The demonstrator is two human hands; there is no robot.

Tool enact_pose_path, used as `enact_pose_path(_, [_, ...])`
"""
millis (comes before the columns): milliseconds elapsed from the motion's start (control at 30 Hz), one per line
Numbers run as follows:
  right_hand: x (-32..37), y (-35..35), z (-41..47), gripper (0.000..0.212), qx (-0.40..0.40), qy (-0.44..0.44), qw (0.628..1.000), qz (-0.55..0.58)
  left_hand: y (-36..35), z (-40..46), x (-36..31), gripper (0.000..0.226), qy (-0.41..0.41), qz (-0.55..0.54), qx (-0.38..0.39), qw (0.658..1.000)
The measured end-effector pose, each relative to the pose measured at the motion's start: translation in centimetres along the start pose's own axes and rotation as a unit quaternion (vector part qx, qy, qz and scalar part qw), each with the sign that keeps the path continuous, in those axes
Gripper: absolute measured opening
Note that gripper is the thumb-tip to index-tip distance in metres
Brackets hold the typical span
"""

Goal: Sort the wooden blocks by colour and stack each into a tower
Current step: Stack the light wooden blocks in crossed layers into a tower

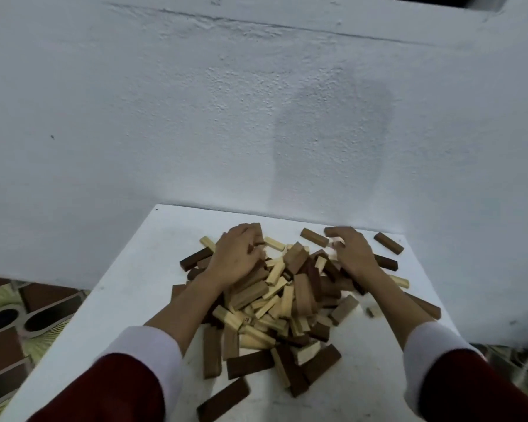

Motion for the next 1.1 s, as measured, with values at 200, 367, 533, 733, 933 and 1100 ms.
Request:
enact_pose_path(200, [-6.9, 1.5, -0.7, 0.038, 0.039, -0.126, 0.982, -0.138, -2.8, 1.6, -4.9, 0.052, -0.03, 0.038, 0.106, 0.993])
enact_pose_path(367, [-7.3, -0.1, -1.3, 0.047, 0.097, -0.134, 0.978, -0.127, -4.3, 1.4, -5.8, 0.051, -0.038, 0.077, 0.155, 0.984])
enact_pose_path(533, [-4.0, -2.2, -3.4, 0.038, 0.068, -0.032, 0.995, -0.058, -4.9, 0.9, -5.4, 0.051, -0.062, 0.112, 0.162, 0.978])
enact_pose_path(733, [-2.6, -1.9, -3.9, 0.034, 0.01, 0.002, 0.998, -0.059, -5.1, 0.9, -5.2, 0.048, -0.075, 0.106, 0.145, 0.981])
enact_pose_path(933, [-3.9, -0.5, 3.0, 0.034, 0.024, -0.002, 0.996, -0.085, -5.0, 1.8, -5.3, 0.043, -0.065, 0.065, 0.095, 0.991])
enact_pose_path(1100, [-5.6, -2.1, 6.0, 0.05, 0.13, -0.058, 0.98, -0.138, -5.3, 2.1, -4.9, 0.041, -0.065, 0.061, 0.094, 0.992])
Point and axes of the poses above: each hand's wrist, its own z-axis towards the middle knuckle, its own y-axis out of the back of the hand, x = y × z, the point moved 2 cm from there along z, towards the middle knuckle, and after that the axes turned 7 degrees about z, right-handed, at the moved point
